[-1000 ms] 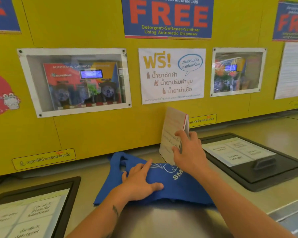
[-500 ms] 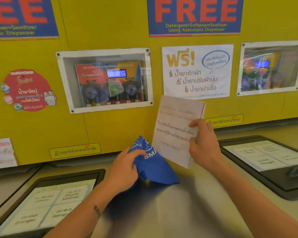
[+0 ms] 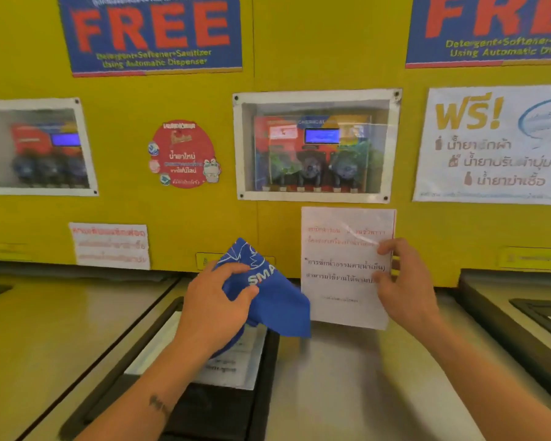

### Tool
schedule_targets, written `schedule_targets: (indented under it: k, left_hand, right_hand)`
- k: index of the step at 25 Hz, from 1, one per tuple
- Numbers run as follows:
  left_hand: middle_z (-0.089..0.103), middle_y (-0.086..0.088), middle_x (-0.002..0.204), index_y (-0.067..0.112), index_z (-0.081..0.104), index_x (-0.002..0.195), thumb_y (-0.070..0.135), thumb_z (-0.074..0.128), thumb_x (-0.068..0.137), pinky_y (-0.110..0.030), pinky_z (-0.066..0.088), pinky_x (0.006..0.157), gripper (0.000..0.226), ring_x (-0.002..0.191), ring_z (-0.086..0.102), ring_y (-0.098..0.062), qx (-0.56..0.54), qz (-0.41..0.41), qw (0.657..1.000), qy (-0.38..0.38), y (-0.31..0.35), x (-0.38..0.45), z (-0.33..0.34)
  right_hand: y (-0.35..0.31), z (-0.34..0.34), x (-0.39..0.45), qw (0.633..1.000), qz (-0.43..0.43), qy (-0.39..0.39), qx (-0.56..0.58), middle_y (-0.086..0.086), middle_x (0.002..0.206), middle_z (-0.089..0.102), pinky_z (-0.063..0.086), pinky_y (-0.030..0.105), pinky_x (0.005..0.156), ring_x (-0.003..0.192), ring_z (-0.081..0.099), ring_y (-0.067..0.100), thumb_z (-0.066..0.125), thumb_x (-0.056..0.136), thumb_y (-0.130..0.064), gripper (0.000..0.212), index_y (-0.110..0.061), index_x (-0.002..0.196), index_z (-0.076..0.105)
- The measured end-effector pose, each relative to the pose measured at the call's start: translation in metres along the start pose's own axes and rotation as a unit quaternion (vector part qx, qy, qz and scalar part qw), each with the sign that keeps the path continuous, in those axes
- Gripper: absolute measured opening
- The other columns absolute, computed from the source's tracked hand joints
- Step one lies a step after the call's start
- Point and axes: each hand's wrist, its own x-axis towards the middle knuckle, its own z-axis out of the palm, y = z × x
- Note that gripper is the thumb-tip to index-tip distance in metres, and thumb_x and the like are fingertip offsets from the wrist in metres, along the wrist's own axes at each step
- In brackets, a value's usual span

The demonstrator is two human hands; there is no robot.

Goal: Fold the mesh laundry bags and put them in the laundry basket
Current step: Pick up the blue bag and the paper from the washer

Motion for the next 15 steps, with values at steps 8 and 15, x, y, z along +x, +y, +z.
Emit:
schedule_targets:
  k: [8,15]
  left_hand:
    - [0.050,0.011,0.131,0.027,0.045,0.136,-0.003,0.063,0.084,-0.018,0.042,0.096,0.062,0.108,0.052,0.004,0.002,-0.060,0.985,0.162,-0.083,-0.008,-0.142]
    - [0.053,-0.001,0.138,0.024,0.046,0.138,-0.001,0.062,0.085,-0.031,0.047,0.094,0.061,0.115,0.055,-0.018,0.059,-0.106,0.961,0.247,-0.208,0.003,-0.307]
  right_hand:
    - [-0.118,0.150,-0.005,0.975,-0.085,-0.101,0.179,-0.004,0.129,0.051,0.052,0.018,0.065,0.109,0.055,0.017,0.062,0.087,0.007,0.048,-0.029,0.115,0.049]
    - [-0.242,0.326,-0.042,0.952,-0.146,-0.159,0.218,-0.004,0.134,0.048,0.061,0.039,0.083,0.119,0.054,0.019,0.061,0.088,0.006,0.058,-0.033,0.129,0.047]
